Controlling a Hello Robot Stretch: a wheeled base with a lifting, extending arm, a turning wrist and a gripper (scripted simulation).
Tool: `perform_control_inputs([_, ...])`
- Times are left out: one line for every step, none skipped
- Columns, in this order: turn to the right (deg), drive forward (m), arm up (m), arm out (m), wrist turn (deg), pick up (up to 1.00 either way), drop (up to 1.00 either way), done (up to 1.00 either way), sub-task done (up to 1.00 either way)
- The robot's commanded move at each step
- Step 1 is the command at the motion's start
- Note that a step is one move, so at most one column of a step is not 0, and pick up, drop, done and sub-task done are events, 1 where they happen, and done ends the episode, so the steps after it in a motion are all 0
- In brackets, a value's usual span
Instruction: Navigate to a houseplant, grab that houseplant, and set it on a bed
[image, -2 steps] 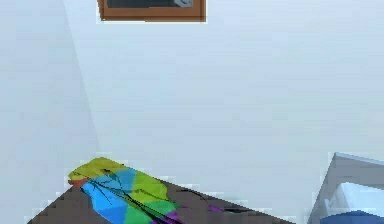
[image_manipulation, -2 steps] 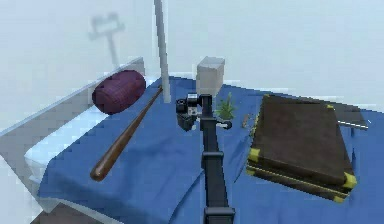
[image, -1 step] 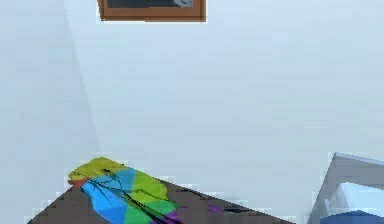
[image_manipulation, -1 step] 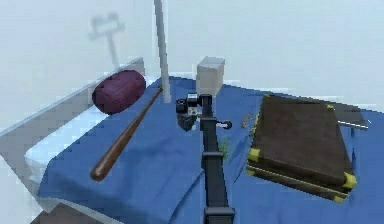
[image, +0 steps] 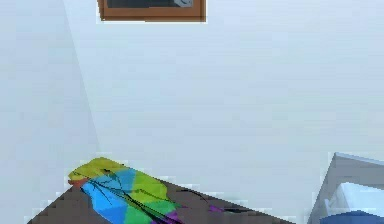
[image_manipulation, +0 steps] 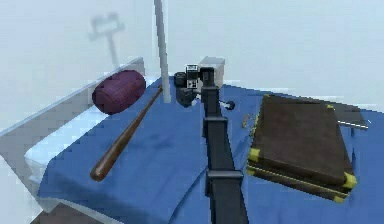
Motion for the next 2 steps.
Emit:
perform_control_inputs([0.0, 0.0, 0.0, -0.08, 0.0, 0.0, 0.0, 0.0, 0.0])
perform_control_inputs([0.0, 0.0, 0.0, 0.0, 0.0, 0.0, 0.0, 1.0, 0.0])
